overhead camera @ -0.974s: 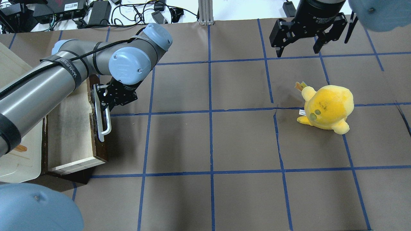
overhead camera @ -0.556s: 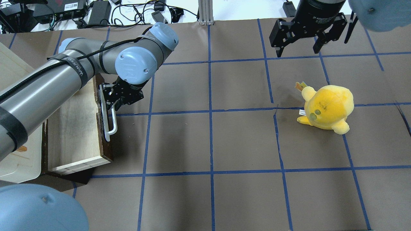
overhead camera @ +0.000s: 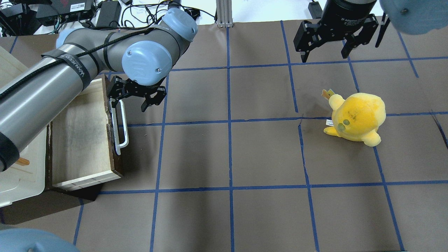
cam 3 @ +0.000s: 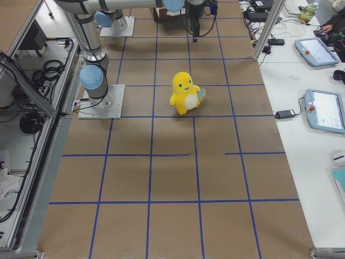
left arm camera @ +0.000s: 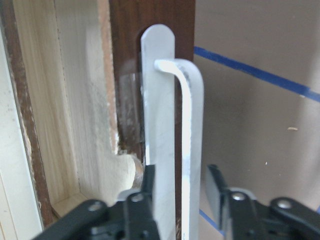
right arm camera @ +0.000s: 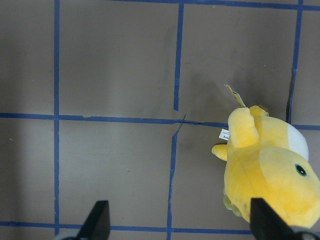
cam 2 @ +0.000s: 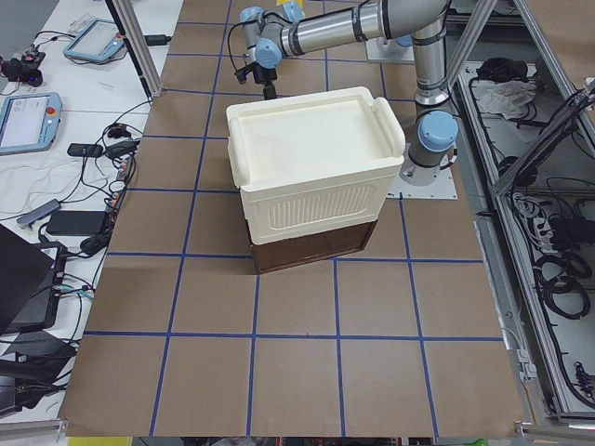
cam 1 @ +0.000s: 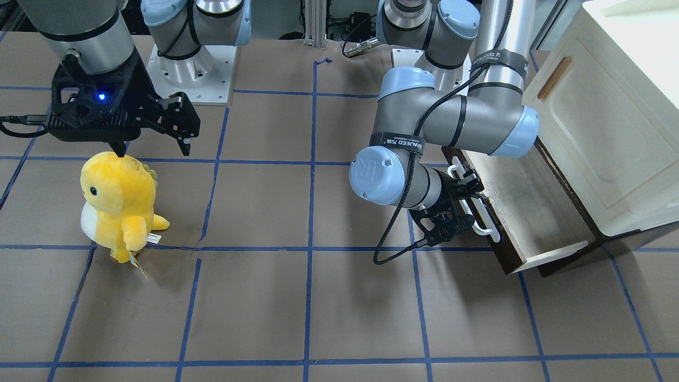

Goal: Pull drawer sideways

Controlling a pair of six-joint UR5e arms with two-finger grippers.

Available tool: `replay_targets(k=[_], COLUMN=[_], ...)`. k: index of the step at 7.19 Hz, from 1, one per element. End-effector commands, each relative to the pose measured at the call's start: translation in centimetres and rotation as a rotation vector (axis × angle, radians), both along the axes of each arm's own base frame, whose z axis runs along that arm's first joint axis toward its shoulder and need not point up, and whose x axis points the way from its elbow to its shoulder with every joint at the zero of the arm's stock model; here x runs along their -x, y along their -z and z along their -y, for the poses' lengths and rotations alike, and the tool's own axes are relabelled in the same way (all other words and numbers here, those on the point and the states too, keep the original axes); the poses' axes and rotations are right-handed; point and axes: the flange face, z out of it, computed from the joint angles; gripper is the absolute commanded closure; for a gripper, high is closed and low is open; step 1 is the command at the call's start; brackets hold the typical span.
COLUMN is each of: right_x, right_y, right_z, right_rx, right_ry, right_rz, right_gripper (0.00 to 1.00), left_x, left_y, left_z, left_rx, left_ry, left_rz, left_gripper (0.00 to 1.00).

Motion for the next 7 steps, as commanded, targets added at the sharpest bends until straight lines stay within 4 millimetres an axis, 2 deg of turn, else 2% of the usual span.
replay_targets(k=[1,2,3,4,5,7], right_x=[0.0,0.0,0.0,0.0,0.0,0.0], right_y=[0.0,0.0,0.0,0.0,0.0,0.0], right_z=[0.0,0.0,0.0,0.0,0.0,0.0], right_rx=[0.0,0.0,0.0,0.0,0.0,0.0], right_ry=[0.0,0.0,0.0,0.0,0.0,0.0], right_rz=[0.001,-0.001,-0.001,0.001,0.001,0.001], right_gripper=[0.0,0.0,0.0,0.0,0.0,0.0], left_x=[0.8,1.9,2.1,0.9,-1.8,-6.8], left_y=[-9.6,-12.1,-13.4,-15.1,-16.6,-20.4], left_z=[0.4,0.4,0.1,0.2,0.3,-0.8], left_rx=[0.081,0.091,0.095,0.148,0.177,0.214], left_ry=[0.054,0.067,0.097,0.061,0.071,0.159], left_rz=[-0.179,-0.351,-0.441,-0.542,-0.597,-0.613], left_gripper=[0.0,0.0,0.0,0.0,0.0,0.0])
